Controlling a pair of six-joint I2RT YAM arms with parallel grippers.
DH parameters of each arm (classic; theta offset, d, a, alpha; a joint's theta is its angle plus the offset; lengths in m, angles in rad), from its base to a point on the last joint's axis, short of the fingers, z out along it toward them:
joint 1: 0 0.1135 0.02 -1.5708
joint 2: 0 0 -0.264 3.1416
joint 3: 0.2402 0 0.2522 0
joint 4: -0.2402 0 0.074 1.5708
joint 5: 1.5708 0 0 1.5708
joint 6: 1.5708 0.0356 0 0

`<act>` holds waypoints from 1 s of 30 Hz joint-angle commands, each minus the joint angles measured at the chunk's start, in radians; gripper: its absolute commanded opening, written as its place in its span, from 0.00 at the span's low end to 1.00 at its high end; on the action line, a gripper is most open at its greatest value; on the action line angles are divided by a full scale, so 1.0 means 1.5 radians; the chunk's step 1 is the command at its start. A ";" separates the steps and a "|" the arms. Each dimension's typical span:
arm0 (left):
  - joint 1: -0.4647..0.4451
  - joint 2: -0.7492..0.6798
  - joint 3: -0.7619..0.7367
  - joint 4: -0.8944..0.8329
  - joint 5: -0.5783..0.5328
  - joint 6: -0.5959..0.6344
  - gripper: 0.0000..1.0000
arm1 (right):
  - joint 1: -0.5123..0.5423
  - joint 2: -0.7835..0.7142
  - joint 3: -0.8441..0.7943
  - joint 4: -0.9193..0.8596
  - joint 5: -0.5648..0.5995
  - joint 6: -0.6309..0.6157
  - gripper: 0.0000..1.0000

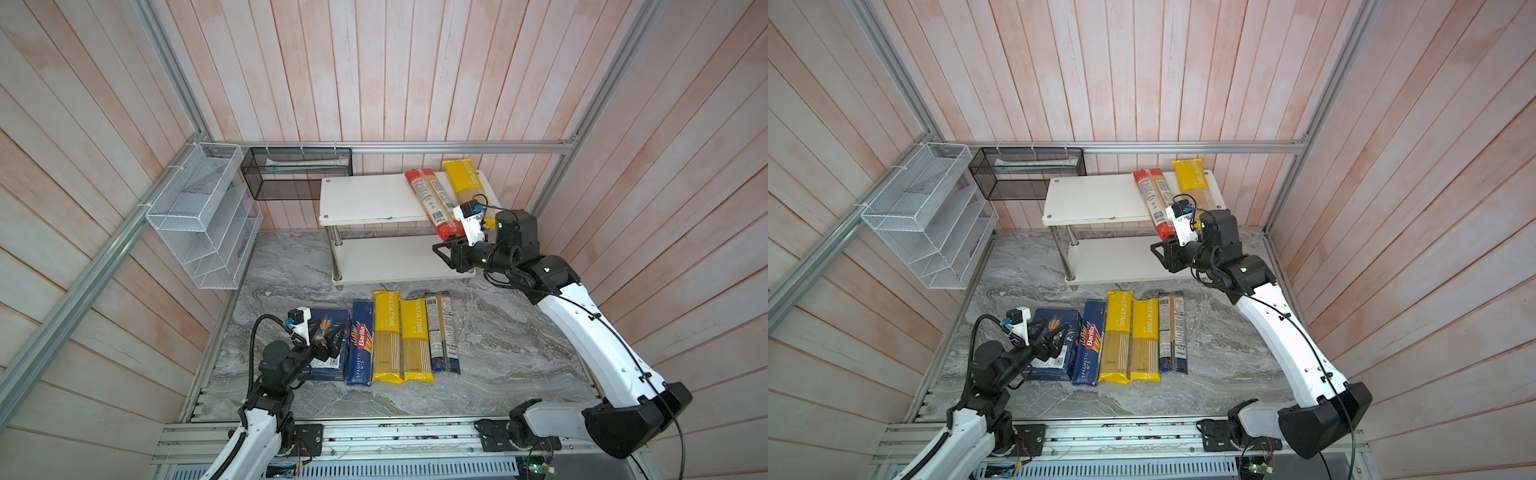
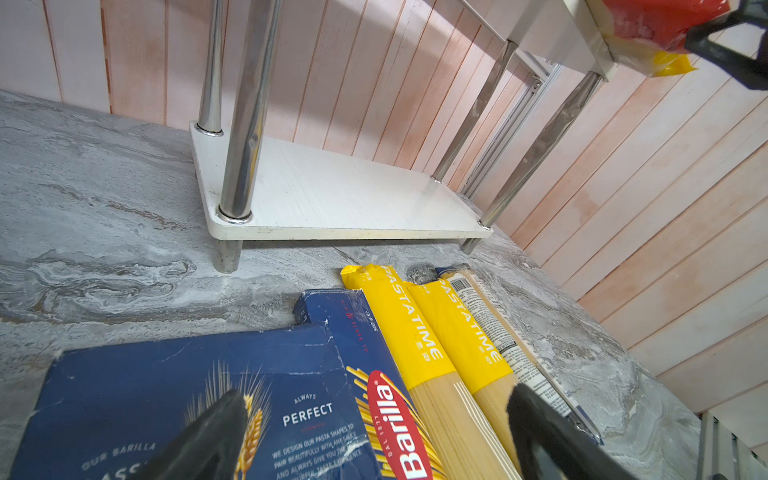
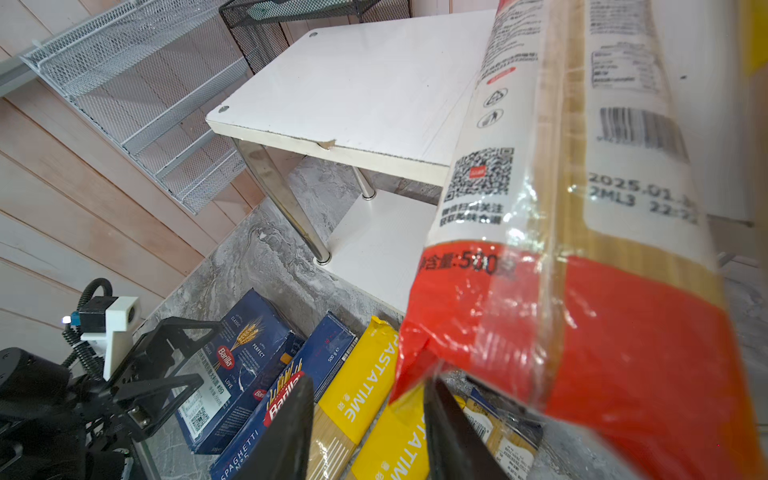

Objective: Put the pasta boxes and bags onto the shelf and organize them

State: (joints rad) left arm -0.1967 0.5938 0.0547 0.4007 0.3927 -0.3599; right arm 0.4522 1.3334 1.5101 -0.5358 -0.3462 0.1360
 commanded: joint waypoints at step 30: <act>-0.001 -0.003 -0.008 0.010 0.005 0.001 1.00 | 0.104 0.085 0.137 0.068 -0.022 -0.017 0.44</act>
State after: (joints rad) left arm -0.1967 0.5934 0.0547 0.4007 0.3923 -0.3599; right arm 0.5968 1.5131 1.7325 -0.4675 -0.3923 0.1036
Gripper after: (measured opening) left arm 0.997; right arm 0.444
